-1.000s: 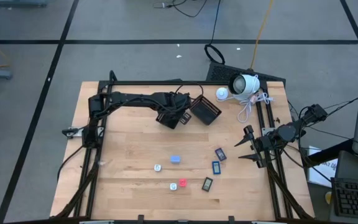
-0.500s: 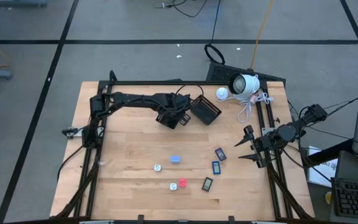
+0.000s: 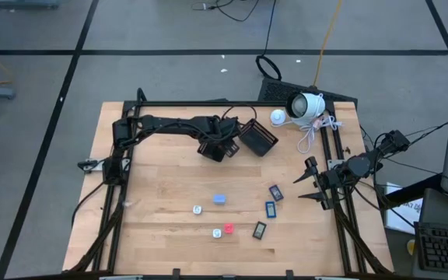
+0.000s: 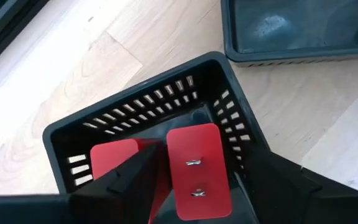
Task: Pick & Place Office items
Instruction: Put the violet charger adapter into the left black bin
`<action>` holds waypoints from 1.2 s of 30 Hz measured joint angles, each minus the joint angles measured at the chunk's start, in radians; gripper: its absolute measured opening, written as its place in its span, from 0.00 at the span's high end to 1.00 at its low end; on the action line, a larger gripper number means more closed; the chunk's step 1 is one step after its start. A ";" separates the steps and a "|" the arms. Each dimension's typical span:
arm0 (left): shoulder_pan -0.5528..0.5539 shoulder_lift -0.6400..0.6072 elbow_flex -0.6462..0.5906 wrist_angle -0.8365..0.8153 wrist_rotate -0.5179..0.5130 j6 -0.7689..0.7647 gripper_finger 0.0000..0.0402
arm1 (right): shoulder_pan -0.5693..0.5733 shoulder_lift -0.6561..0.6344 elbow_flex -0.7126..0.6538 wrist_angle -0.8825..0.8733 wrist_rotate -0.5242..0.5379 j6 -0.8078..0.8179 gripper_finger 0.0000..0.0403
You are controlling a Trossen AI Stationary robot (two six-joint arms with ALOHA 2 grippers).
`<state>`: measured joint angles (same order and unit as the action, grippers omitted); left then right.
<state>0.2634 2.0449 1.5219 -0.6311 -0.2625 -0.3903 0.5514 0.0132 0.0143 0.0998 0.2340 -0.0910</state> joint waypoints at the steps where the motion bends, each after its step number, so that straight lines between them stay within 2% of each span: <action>1: 0.000 0.000 0.000 0.000 0.000 0.008 0.43 | 0.000 0.000 0.000 0.000 0.000 0.000 0.44; 10: 0.000 -0.061 0.000 -0.010 0.000 0.082 0.49 | 0.000 0.000 0.000 0.000 0.000 0.000 0.44; 19: -0.007 -0.175 0.000 -0.058 0.008 0.158 0.55 | 0.000 0.000 0.000 -0.001 0.000 0.000 0.44; 22: -0.013 -0.217 0.000 -0.101 0.096 0.188 0.56 | 0.000 0.000 0.000 -0.001 0.000 0.000 0.44; 28: -0.036 -0.307 0.000 -0.126 0.401 0.264 0.61 | 0.000 0.000 0.000 0.000 0.000 0.000 0.44; 36: -0.187 -0.409 0.000 -0.080 0.446 0.283 0.66 | 0.000 0.000 0.000 0.000 0.000 0.000 0.44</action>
<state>0.0761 1.6364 1.5223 -0.7109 0.1835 -0.1069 0.5514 0.0135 0.0141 0.0997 0.2340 -0.0912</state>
